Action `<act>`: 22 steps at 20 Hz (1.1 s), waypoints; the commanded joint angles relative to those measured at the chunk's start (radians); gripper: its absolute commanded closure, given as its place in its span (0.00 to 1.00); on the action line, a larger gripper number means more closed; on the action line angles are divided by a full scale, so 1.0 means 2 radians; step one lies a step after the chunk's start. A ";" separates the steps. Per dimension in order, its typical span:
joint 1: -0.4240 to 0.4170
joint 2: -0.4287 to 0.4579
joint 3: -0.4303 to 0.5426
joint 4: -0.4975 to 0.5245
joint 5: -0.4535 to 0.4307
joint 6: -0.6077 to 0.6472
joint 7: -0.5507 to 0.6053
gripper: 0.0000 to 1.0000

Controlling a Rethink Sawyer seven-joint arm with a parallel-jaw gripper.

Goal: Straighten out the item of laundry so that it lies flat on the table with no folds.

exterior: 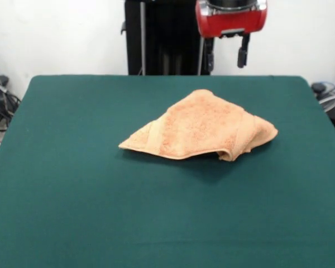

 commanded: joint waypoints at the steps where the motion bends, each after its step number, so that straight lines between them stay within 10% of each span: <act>1: 0.017 -0.036 -0.007 0.097 -0.028 -0.071 0.058 0.00; 9: 0.099 -0.085 -0.127 0.204 -0.008 -0.100 0.196 0.00; 22: 0.111 -0.043 -0.134 0.223 0.013 -0.174 0.157 0.00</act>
